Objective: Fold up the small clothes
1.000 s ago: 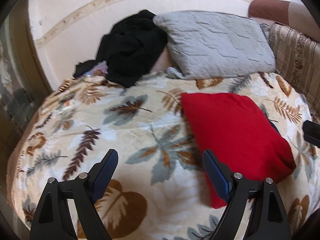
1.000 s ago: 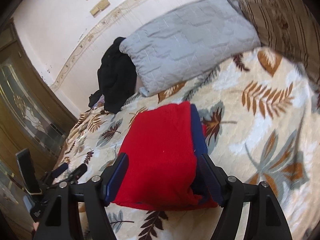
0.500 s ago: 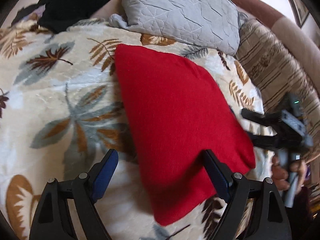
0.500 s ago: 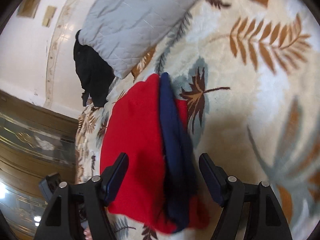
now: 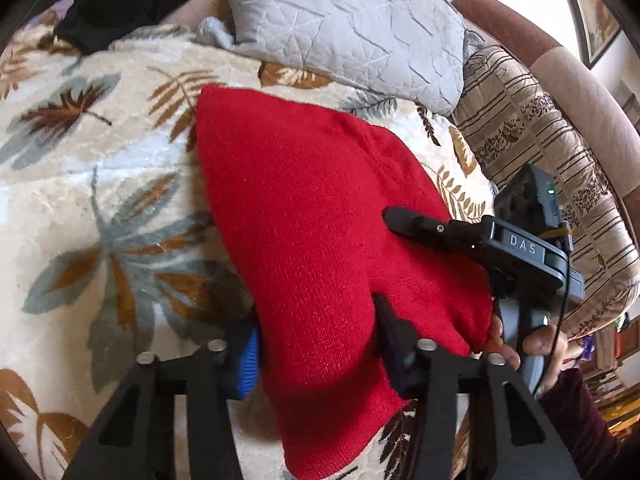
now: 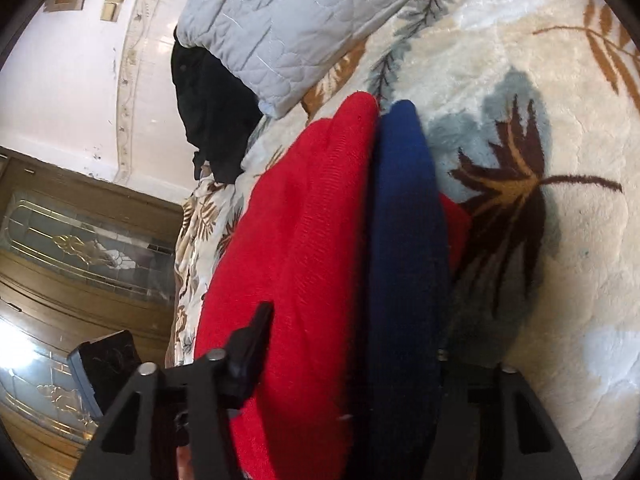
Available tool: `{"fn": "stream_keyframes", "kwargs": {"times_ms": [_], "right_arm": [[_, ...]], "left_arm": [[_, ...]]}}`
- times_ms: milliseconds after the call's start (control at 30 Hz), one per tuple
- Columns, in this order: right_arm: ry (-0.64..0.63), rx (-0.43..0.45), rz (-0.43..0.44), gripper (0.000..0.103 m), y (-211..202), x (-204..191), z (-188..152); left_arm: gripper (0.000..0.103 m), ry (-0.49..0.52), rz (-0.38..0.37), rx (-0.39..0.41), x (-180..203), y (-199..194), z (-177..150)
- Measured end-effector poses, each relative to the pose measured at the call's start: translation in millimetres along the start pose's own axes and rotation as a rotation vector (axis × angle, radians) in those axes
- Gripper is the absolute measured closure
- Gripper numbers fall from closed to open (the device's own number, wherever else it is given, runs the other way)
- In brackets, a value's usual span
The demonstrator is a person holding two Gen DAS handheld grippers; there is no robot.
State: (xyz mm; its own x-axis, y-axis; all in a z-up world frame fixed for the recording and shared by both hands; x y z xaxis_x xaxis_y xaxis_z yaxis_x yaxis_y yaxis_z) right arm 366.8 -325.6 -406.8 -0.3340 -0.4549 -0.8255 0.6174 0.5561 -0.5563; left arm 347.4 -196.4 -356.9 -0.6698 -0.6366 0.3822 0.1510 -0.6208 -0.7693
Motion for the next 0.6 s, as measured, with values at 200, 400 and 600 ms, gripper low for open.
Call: {"fn": "stream_keyframes", "kwargs": {"times_ms": [200,400,600], "right_arm": [[-0.089,0.091,-0.025,0.056,-13,-31,-8],[-0.138,0.125,0.026,0.056,-38,-55,-32],[-0.194,0.111,0.053,0.056,-43,-70,-71]], "left_arm": [[0.059,0.068,0.062,0.048,8,-24,3],[0.059,0.138,0.128,0.106,25,-66,-8],[0.059,0.164,0.236,0.094,32,-84,-41]]}}
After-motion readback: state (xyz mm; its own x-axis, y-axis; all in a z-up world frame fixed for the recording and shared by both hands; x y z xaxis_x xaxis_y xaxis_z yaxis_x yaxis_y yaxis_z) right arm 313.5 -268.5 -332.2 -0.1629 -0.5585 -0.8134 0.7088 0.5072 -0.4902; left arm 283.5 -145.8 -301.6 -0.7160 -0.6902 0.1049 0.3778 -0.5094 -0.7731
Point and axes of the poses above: each gripper's, at about its wrist camera, not at the fingertips, and y roughly the way its jaws point, x to its right, z to its top, the point moved 10 cm from there along y, roughly the way its jaws point, and after that the axes turned 10 degrees about y, right-handed, at the moved point
